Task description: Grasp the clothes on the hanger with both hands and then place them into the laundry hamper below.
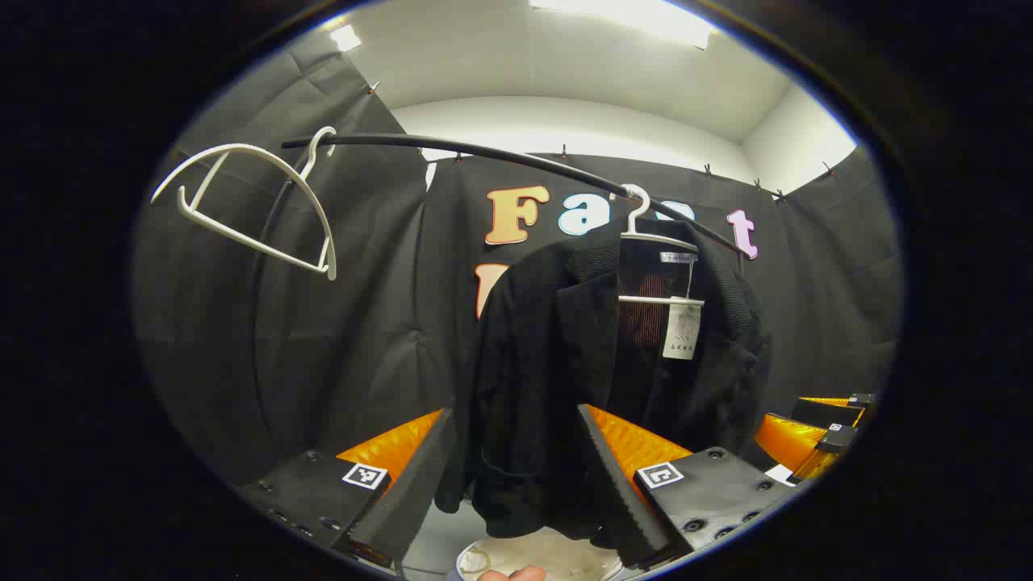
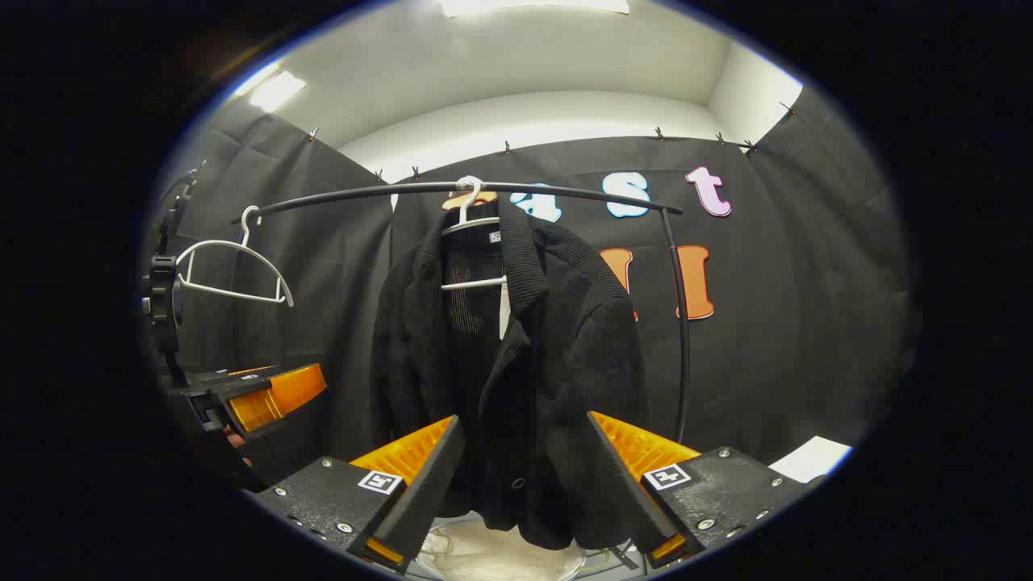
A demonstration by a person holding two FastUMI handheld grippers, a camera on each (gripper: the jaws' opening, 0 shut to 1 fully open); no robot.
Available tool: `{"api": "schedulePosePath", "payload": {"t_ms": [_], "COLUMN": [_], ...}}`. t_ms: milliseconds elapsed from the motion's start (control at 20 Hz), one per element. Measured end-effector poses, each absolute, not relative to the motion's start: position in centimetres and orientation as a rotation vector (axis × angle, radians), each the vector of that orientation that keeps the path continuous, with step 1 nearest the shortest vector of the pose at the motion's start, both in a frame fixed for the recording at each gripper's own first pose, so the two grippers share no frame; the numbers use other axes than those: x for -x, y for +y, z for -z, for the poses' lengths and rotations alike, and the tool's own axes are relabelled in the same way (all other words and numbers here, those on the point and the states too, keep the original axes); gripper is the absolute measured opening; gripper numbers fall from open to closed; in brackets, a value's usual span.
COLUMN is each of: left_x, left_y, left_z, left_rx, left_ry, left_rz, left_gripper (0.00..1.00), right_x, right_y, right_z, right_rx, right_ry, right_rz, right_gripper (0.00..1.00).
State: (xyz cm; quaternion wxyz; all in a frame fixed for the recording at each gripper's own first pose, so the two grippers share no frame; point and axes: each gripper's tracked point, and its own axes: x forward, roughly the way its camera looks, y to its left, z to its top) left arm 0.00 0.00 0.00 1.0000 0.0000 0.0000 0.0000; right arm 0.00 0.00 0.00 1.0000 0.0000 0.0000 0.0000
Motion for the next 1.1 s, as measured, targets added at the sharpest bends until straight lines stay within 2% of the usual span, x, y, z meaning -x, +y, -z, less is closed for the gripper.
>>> {"api": "schedulePosePath", "payload": {"t_ms": [500,550,600,650,1100], "left_x": [0.0,0.0,0.0,-0.1,0.2], "left_y": [0.3,0.4,0.4,0.4,0.9], "left_z": [0.0,0.0,0.0,0.0,-0.2], "left_rx": [0.005,0.006,0.007,0.007,0.001], "left_ry": [-0.002,-0.003,-0.003,-0.003,-0.006], "left_rz": [-0.007,-0.008,-0.008,-0.008,-0.013], "left_gripper": [0.93,0.96,0.93,0.93,0.93], "right_x": [-0.1,-0.2,-0.1,-0.2,-1.9], "right_y": [0.4,0.4,0.6,0.6,1.8], "right_z": [0.8,0.6,0.8,1.1,0.0], "right_rx": [-0.002,-0.001,0.001,0.002,0.007], "right_ry": [0.027,0.028,0.030,0.035,0.024], "right_rz": [-0.009,-0.012,-0.015,-0.017,-0.047], "right_gripper": [0.93,0.93,0.93,0.99,0.99]}}
